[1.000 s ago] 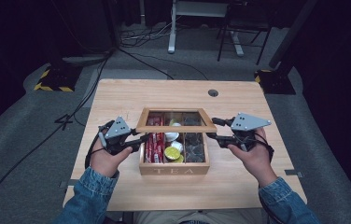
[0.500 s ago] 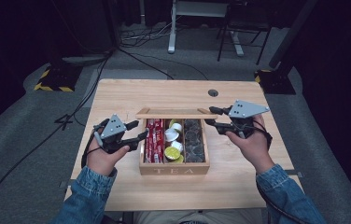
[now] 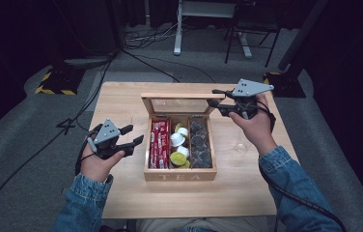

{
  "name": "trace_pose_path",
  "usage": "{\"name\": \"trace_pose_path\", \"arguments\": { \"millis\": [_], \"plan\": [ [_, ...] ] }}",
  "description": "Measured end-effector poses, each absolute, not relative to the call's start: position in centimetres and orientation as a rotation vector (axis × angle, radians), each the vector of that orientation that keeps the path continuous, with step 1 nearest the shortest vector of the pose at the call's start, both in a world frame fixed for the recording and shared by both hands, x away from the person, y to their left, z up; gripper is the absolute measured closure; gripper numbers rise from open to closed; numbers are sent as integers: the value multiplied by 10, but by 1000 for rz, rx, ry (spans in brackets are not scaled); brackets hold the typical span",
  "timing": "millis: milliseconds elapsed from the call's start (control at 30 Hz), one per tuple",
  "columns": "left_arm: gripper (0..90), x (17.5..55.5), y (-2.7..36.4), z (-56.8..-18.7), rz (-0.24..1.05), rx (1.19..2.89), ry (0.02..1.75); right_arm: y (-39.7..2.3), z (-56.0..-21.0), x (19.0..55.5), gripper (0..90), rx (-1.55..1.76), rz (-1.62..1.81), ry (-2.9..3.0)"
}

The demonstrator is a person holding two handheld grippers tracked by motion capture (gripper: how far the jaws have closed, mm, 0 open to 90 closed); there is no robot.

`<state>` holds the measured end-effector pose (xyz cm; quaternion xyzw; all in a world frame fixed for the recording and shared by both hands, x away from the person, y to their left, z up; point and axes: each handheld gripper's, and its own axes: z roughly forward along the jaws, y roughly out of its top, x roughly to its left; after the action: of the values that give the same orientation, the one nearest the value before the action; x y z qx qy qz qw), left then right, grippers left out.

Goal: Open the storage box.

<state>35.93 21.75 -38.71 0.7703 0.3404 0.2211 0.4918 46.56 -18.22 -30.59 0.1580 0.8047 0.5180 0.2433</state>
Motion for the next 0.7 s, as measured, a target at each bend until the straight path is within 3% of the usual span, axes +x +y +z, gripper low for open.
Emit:
{"name": "trace_pose_path", "arguments": {
  "millis": [700],
  "plan": [
    [379, 334, 247, -401, 565, 1877, 948, -173, -291, 521, 539, 543, 1463, 2162]
  ]
}}
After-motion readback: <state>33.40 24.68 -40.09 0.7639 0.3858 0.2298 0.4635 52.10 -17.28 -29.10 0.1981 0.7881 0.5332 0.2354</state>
